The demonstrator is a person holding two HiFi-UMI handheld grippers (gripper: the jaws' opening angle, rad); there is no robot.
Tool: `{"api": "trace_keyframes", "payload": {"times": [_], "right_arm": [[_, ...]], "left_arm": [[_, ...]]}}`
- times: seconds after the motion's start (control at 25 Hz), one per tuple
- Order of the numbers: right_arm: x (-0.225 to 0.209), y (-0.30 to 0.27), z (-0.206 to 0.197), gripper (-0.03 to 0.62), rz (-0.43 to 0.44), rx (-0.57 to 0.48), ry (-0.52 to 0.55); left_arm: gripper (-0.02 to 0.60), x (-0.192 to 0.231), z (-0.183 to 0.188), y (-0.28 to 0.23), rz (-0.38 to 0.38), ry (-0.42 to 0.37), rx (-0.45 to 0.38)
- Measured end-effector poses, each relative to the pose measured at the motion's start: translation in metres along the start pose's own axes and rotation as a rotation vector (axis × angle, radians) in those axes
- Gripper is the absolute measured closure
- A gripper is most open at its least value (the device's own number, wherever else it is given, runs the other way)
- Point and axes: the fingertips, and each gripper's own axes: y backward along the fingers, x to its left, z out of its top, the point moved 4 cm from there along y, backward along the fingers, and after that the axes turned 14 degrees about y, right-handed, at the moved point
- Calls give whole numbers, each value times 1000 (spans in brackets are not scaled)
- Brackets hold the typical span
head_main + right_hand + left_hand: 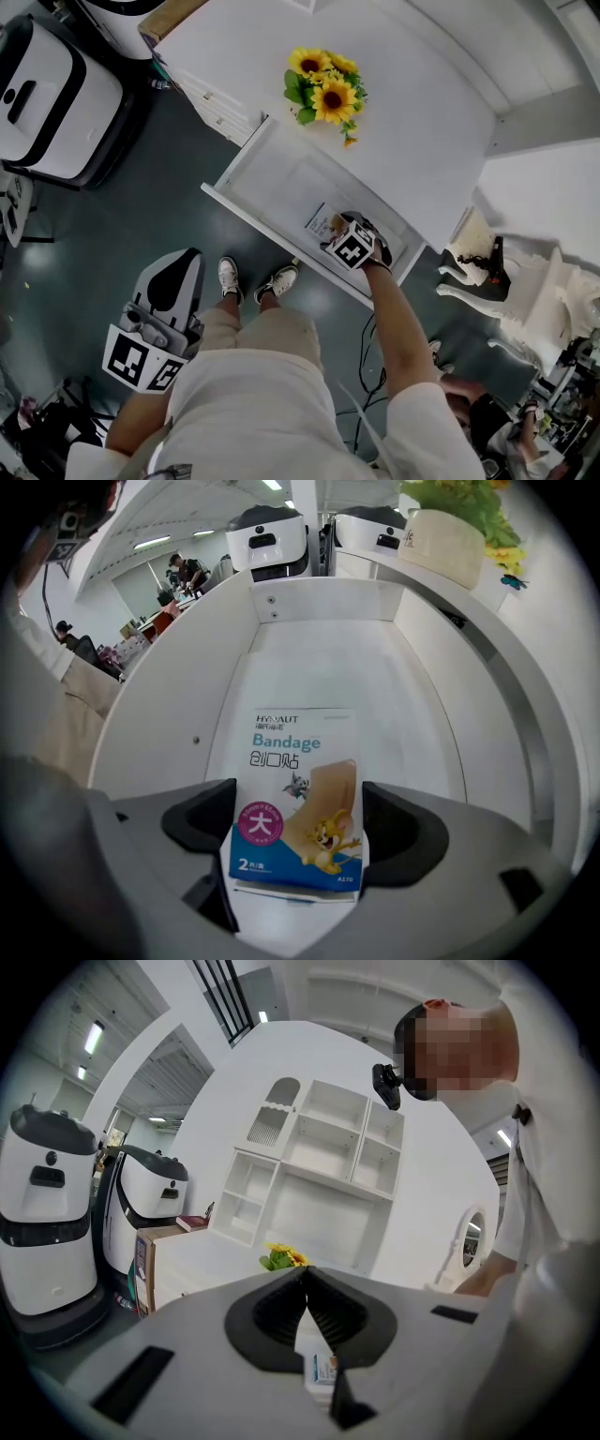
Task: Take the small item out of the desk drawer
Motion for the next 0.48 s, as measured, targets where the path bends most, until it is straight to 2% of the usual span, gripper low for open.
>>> {"api": "trace_keyframes", "payload": {"times": [0.2,0.48], "right_arm": [[-1,16,2,161,-66,-23,-81],[3,55,6,161,-171,-85,-196]], "left_arm": [[565,2,7,-1,-48,-11,13],[566,-9,17,-16,-170,-29,36]]}}
